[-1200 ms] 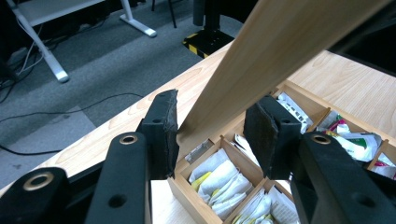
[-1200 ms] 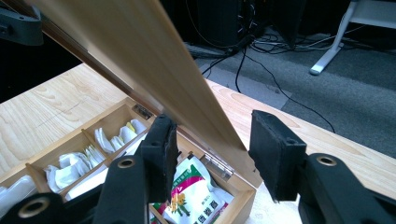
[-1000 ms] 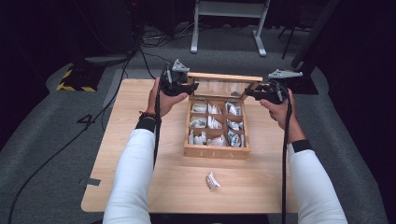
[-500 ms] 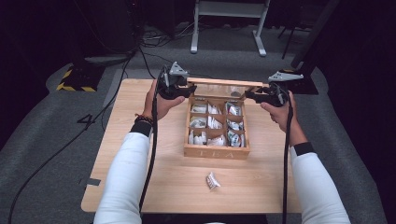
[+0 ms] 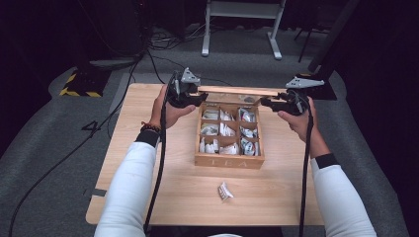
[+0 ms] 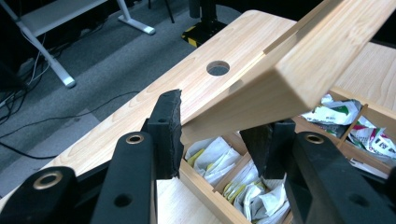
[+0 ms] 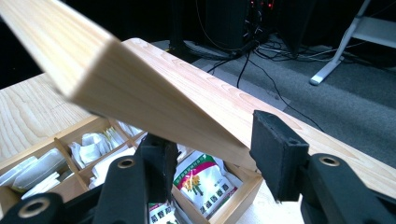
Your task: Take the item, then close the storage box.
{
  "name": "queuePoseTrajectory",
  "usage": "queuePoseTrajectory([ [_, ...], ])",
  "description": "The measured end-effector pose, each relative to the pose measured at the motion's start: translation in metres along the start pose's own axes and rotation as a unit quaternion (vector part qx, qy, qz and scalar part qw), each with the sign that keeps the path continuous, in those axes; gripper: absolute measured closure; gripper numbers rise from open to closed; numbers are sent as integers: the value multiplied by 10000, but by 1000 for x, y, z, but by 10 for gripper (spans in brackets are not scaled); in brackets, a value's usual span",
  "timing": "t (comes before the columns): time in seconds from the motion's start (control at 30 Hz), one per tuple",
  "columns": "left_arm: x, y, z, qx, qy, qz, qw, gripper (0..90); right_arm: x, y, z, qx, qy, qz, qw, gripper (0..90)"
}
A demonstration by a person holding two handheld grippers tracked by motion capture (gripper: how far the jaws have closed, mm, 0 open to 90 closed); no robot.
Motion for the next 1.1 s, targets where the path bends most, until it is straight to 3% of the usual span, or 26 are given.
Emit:
queuePoseTrajectory([
  [0.47,-7,5,-5,60,-120,-2,9999,582,7,6,-2,51,89,70,9999,503],
  [1.1,-22,7,-24,73,-152,-68,9998,545,21,14,-17,187,218,76,9996,452],
])
Point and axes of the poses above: each handheld gripper's, and its own axes: y roughly backward along the jaws, z roughly out of its top, x roughly to its left, the point moved 5 cm from there along -y, roughly forward along the jaws, and after that the axes turned 3 degrees about -z, right-handed, at the moved point
